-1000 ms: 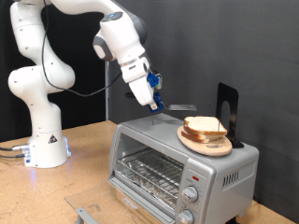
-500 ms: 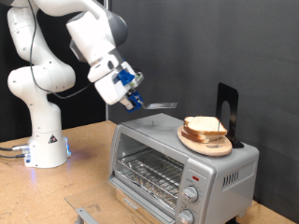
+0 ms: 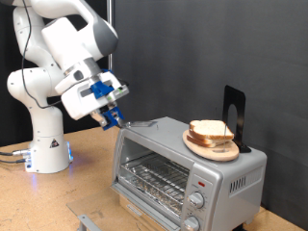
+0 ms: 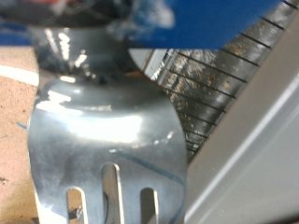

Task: Make a piece of toast with the oven

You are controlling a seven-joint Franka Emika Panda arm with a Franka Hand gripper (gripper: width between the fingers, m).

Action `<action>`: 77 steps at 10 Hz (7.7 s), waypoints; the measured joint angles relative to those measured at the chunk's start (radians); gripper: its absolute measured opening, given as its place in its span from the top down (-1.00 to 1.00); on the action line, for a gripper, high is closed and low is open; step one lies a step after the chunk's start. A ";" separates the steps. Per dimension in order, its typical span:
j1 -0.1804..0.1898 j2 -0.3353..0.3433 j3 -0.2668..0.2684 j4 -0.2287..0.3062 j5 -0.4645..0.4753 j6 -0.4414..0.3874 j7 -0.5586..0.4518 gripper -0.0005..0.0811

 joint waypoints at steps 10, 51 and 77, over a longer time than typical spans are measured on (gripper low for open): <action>-0.094 0.067 0.086 0.215 -0.472 -0.265 -0.001 0.01; -0.092 0.341 0.200 0.546 -0.563 -0.470 0.162 0.01; -0.094 0.325 0.268 0.503 -0.531 -0.494 0.221 0.01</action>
